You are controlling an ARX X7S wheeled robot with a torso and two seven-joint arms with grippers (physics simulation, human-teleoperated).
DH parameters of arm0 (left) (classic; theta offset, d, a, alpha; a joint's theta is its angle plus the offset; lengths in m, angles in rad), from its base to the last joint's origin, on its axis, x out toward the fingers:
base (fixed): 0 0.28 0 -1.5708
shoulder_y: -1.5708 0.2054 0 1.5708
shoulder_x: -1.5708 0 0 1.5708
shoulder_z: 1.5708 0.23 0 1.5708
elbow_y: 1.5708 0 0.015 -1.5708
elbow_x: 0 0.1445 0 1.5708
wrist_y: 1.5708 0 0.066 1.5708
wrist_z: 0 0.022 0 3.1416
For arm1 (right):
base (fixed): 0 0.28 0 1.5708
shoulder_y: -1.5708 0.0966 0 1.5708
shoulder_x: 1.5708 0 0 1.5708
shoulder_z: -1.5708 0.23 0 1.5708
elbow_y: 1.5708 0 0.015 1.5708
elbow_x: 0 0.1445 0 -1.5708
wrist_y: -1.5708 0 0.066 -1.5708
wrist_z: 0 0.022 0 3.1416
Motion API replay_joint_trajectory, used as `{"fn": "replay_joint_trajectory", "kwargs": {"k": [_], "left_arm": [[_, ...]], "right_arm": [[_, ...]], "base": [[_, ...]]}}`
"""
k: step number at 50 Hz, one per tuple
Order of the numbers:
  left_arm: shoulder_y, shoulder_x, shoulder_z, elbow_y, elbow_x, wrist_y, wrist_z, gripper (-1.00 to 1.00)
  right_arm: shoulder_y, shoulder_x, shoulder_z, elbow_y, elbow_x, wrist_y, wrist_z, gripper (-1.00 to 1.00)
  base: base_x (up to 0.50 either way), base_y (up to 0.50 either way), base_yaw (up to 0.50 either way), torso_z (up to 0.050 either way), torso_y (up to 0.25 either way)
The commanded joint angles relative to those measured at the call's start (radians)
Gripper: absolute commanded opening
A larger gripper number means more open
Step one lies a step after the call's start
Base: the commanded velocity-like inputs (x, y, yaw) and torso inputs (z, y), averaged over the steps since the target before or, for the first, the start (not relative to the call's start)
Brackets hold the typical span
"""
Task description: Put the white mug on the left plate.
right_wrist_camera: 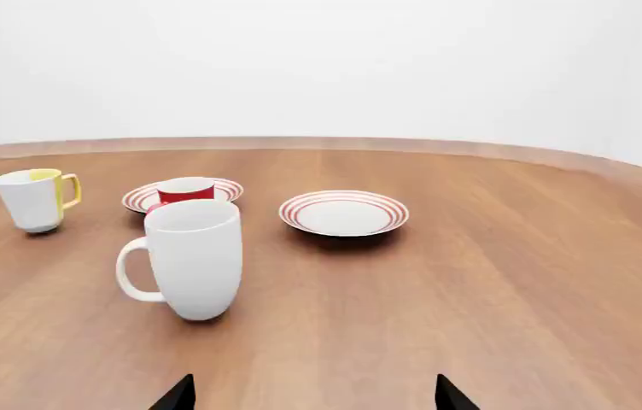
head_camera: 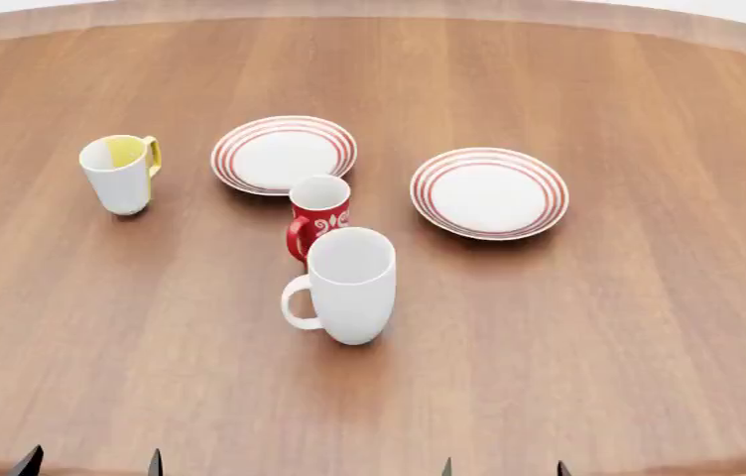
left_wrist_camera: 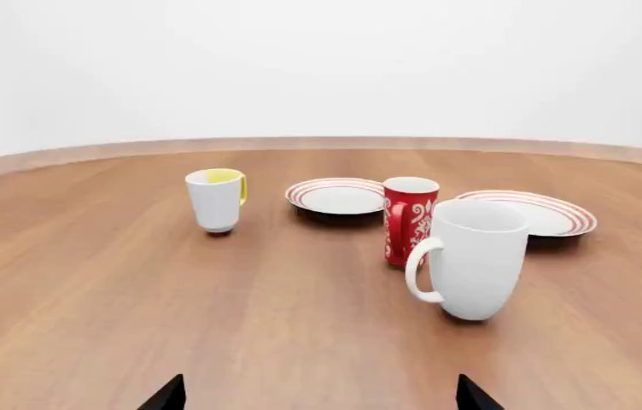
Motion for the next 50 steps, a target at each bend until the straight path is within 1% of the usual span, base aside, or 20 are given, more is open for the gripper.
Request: {"fn": "replay_joint_trajectory", "kwargs": {"k": [1,4,5,6,8,9,11,13,19,20,27,30,31,33,38,41,42,44,48,50], "left_arm": [[-0.002,-0.016,0.018,-0.006,-0.007,0.000,-0.025,1.00],[0.027,-0.031,0.031,0.041,-0.015,-0.004,-0.038,1.00],[0.036,-0.037,0.034,0.065,-0.049,-0.024,-0.016,1.00],[0.033,-0.042,0.047,0.075,0.033,-0.035,-0.075,1.00],[0.046,-0.049,0.054,0.104,0.009,-0.028,-0.059,1.00],[0.049,-0.046,0.037,0.129,-0.048,-0.037,-0.042,1.00],[0.057,-0.057,0.045,0.154,-0.034,-0.059,-0.053,1.00],[0.067,-0.063,0.033,0.215,-0.074,-0.107,-0.046,1.00],[0.104,-0.088,0.032,0.410,-0.087,-0.176,-0.060,1.00],[0.109,-0.092,0.029,0.455,-0.090,-0.198,-0.065,1.00],[0.116,-0.110,0.010,0.656,-0.119,-0.296,-0.093,1.00],[0.114,-0.117,-0.005,0.738,-0.140,-0.344,-0.107,1.00],[0.110,-0.117,-0.023,0.777,-0.175,-0.374,-0.108,1.00],[0.106,-0.121,-0.030,0.809,-0.177,-0.392,-0.121,1.00],[0.093,-0.133,-0.065,0.943,-0.236,-0.479,-0.144,1.00],[0.087,-0.140,-0.073,0.973,-0.253,-0.506,-0.154,1.00],[0.084,-0.142,-0.078,0.985,-0.261,-0.514,-0.157,1.00],[0.082,-0.143,-0.078,0.980,-0.265,-0.512,-0.160,1.00],[0.083,-0.149,-0.072,0.983,-0.264,-0.513,-0.168,1.00],[0.083,-0.152,-0.070,0.986,-0.267,-0.512,-0.170,1.00]], "right_arm": [[-0.003,0.014,-0.022,-0.008,0.015,-0.001,0.022,1.00],[-0.014,0.024,-0.045,-0.043,0.019,0.028,0.045,1.00],[-0.019,0.026,-0.050,-0.053,0.021,0.034,0.051,1.00],[-0.026,0.027,-0.053,-0.063,0.026,0.034,0.058,1.00],[-0.029,0.032,-0.063,-0.070,0.029,0.035,0.067,1.00],[-0.031,0.034,-0.069,-0.083,0.030,0.043,0.071,1.00],[-0.040,0.038,-0.078,-0.118,0.032,0.064,0.080,1.00],[-0.050,0.044,-0.081,-0.171,0.031,0.094,0.094,1.00],[-0.071,0.068,-0.100,-0.360,0.010,0.178,0.119,1.00],[-0.074,0.074,-0.109,-0.433,-0.004,0.227,0.123,1.00],[-0.080,0.098,-0.118,-0.715,-0.041,0.384,0.145,1.00],[-0.071,0.106,-0.129,-0.803,-0.059,0.443,0.149,1.00],[-0.065,0.109,-0.136,-0.844,-0.066,0.481,0.147,1.00],[-0.058,0.111,-0.140,-0.872,-0.063,0.501,0.146,1.00],[-0.014,0.121,-0.195,-0.996,-0.123,0.631,0.151,1.00],[-0.007,0.133,-0.214,-1.015,-0.156,0.653,0.161,1.00],[0.011,0.138,-0.235,-1.033,-0.191,0.705,0.164,1.00],[0.026,0.138,-0.256,-1.043,-0.225,0.742,0.161,1.00],[0.021,0.108,-0.236,-1.043,-0.227,0.732,0.127,1.00],[0.015,0.104,-0.229,-1.037,-0.213,0.716,0.123,1.00]], "base": [[0.00,0.00,0.00,0.000,0.000],[0.00,0.00,0.00,0.000,0.000],[0.00,0.00,0.00,0.000,0.000],[0.00,0.00,0.00,0.000,0.000],[0.00,0.00,0.00,0.000,0.000],[0.00,0.00,0.00,0.000,0.000],[0.00,0.00,0.00,0.000,0.000],[0.00,0.00,0.00,0.000,0.000],[0.00,0.00,0.00,0.000,0.000],[0.00,0.00,0.00,0.000,0.000],[0.00,0.00,0.00,0.000,0.000],[0.00,0.00,0.00,0.000,0.000],[0.00,0.00,0.00,0.000,0.000],[0.00,0.00,0.00,0.000,0.000],[0.00,0.00,0.00,0.000,0.000],[0.00,0.00,0.00,0.000,0.000],[0.00,0.00,0.00,0.000,0.000],[0.00,0.00,0.00,0.000,0.000],[0.00,0.00,0.00,0.000,0.000],[0.46,0.00,0.00,0.000,0.000]]}}
